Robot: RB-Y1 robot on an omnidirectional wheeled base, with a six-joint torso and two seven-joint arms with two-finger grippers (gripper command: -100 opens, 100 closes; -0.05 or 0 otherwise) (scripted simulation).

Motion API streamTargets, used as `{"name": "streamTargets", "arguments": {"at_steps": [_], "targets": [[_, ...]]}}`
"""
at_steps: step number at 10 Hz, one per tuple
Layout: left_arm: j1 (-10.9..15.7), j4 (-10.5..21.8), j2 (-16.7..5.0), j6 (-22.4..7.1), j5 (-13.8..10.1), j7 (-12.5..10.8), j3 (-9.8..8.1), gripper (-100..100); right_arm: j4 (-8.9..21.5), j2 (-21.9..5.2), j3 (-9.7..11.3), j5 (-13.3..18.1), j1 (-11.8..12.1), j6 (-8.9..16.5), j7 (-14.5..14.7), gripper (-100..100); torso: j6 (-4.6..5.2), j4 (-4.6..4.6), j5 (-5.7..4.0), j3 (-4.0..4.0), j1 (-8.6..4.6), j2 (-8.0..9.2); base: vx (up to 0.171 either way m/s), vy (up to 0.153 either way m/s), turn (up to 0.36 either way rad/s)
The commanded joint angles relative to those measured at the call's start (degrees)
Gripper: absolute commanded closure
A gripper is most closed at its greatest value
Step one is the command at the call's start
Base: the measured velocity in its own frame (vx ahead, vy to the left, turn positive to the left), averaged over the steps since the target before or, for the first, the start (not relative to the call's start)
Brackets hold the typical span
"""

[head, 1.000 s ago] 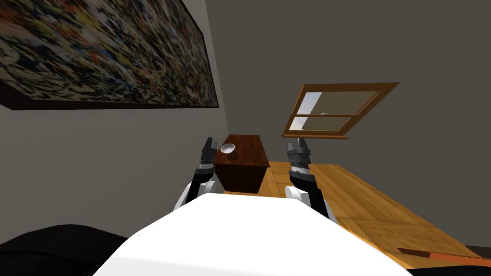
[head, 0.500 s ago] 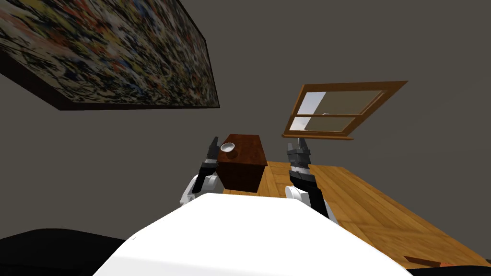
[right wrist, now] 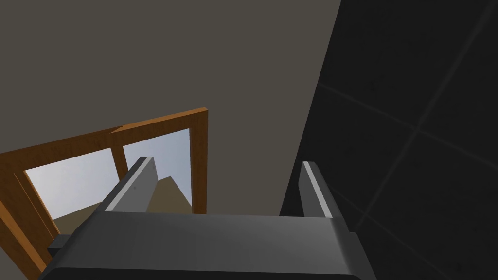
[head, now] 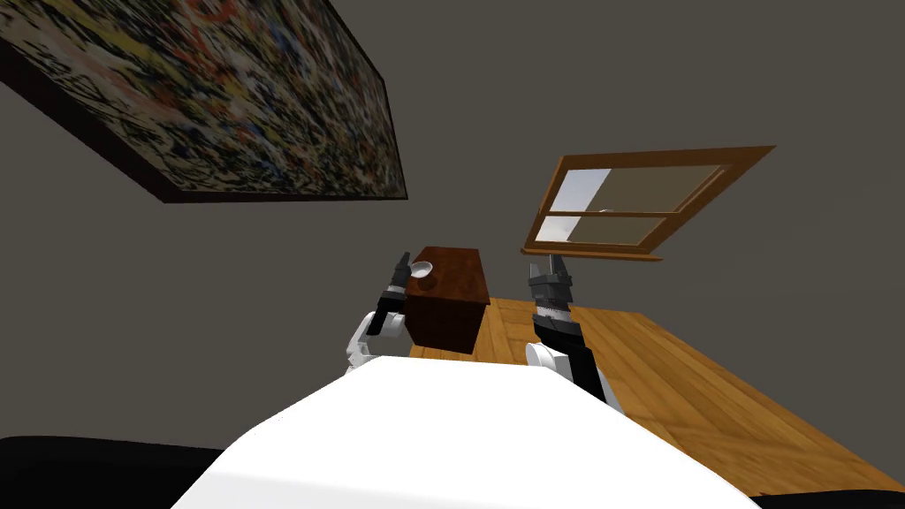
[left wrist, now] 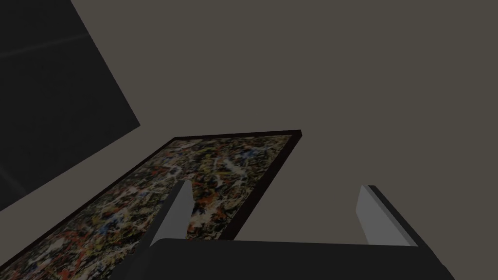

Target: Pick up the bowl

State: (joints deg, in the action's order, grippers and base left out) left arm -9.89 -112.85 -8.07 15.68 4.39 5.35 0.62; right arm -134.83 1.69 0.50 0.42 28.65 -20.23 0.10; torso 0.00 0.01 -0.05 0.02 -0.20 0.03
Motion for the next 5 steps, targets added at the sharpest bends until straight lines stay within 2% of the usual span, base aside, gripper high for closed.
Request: {"name": "streamTargets", "arguments": {"at_steps": [1,2,3,4,5], "targets": [[1.3,0.7,-0.4,-2.3,0.0,-0.2,-0.12,-100,0.0,0.0,0.0,0.0,0.0,0.0,0.0,0,0.0,0.0,0.0,0.0,0.0,0.0,-0.025,-0.044,0.045],[3.9,3.6,-0.9,-4.1,-0.1,-0.7,-0.48,-100,0.0,0.0,0.0,0.0,0.0,0.0,0.0,0,0.0,0.01,0.0,0.01,0.03,0.01,-0.029,-0.066,0.091],[4.1,3.6,-0.9,-5.0,-0.1,-0.7,-0.48,-100,0.0,0.0,0.0,0.0,0.0,0.0,0.0,0,0.0,0.0,-0.01,0.01,-0.04,0.01,-0.023,-0.057,0.047],[6.6,6.5,-1.4,-6.7,-0.2,-1.1,-0.83,-100,0.0,0.0,0.0,0.0,0.0,0.0,0.0,0,0.0,0.0,-0.01,0.01,-0.02,0.0,-0.022,-0.051,0.085],[7.0,6.6,-1.4,-7.9,-0.2,-1.1,-0.83,-100,0.0,0.0,0.0,0.0,0.0,0.0,0.0,0,0.0,0.0,-0.01,0.0,-0.01,-0.01,-0.024,-0.045,0.047]]}}
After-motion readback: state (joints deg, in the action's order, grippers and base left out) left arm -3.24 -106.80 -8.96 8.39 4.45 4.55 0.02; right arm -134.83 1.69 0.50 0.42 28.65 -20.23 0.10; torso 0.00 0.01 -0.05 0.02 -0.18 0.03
